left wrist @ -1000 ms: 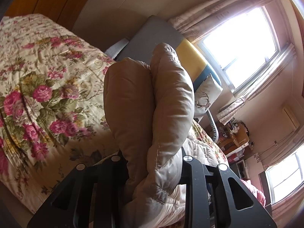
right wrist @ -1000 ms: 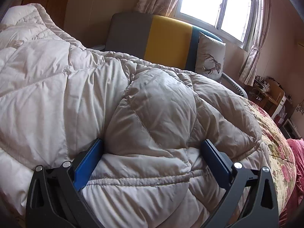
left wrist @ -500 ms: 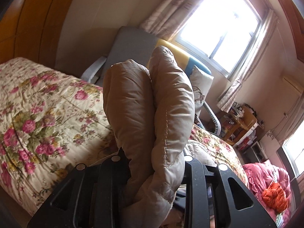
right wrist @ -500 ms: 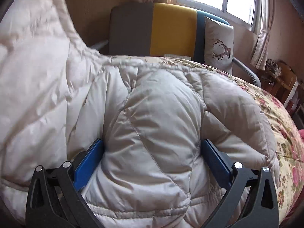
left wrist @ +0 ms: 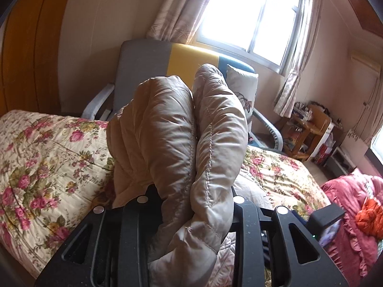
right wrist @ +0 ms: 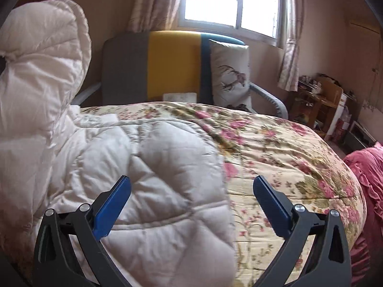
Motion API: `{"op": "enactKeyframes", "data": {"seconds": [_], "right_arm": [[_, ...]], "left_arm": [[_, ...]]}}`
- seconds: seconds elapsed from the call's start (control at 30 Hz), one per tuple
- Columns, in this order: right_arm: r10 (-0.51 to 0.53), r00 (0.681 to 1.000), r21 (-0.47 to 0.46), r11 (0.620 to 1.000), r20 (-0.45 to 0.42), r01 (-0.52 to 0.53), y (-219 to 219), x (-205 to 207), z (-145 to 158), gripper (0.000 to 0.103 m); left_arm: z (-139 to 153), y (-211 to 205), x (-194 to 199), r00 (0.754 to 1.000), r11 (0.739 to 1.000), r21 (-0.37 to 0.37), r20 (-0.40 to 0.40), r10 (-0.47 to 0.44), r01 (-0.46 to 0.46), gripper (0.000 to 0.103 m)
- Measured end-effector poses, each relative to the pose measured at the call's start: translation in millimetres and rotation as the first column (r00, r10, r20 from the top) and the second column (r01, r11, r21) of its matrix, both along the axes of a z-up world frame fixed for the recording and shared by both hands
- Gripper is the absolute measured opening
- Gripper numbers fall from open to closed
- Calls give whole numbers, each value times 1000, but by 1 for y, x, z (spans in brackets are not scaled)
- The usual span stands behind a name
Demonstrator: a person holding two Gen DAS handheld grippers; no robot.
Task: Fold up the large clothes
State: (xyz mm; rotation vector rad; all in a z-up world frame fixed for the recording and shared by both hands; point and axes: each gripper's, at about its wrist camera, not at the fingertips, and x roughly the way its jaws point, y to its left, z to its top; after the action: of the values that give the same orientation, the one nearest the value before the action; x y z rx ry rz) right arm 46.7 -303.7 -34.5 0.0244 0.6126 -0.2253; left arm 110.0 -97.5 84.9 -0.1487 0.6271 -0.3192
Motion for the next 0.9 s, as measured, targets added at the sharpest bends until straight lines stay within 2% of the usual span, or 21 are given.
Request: {"op": "enactKeyframes", "data": {"seconds": [0.1, 0.2, 0.3, 0.4, 0.57, 0.63, 0.67, 0.7, 0.77, 0.87, 0.9], "right_arm": [[-104, 992, 25, 994, -70, 106, -25, -5, -17, 101], [-94, 988, 163, 980, -122, 113, -39, -11, -38, 101], [-66, 993, 226, 970, -100, 87, -40, -18, -45, 101], [-65, 996, 241, 967, -68, 79, -42, -26, -43, 101], [-78, 996, 269, 959, -48, 88, -54, -34, -38, 101], [-107, 994, 286, 952, -23, 109, -65, -39, -30, 101], [-130, 991, 255, 957, -36, 135, -68, -39, -25, 101], [-144, 989, 229, 962, -22, 145, -70, -41, -18, 101], [-135, 991, 268, 955, 18, 125, -81, -45, -1, 101], [-144, 988, 317, 941, 49, 121, -97, -46, 28, 101], [-114, 991, 346, 935, 69, 83, -99, -45, 38, 101]], "left_arm": [[-10, -28, -1, 1000, 999, 36, 5, -18, 18, 29], [-22, -59, 0, 999, 993, 107, 21, -46, 43, 29], [-39, -88, 2, 997, 980, 187, 33, -71, 63, 32], [-58, -111, 3, 993, 967, 237, 37, -109, 97, 38], [-87, -140, -2, 980, 929, 335, 66, -186, 154, 49], [-96, -142, -8, 970, 922, 344, 96, -225, 180, 56], [-97, -138, -12, 964, 932, 308, 124, -236, 189, 62], [-100, -136, -14, 956, 931, 294, 128, -263, 217, 67], [-104, -134, -19, 946, 926, 287, 142, -293, 244, 67], [-105, -126, -22, 937, 936, 223, 160, -312, 274, 71], [-106, -126, -22, 933, 933, 223, 161, -321, 283, 72]]}}
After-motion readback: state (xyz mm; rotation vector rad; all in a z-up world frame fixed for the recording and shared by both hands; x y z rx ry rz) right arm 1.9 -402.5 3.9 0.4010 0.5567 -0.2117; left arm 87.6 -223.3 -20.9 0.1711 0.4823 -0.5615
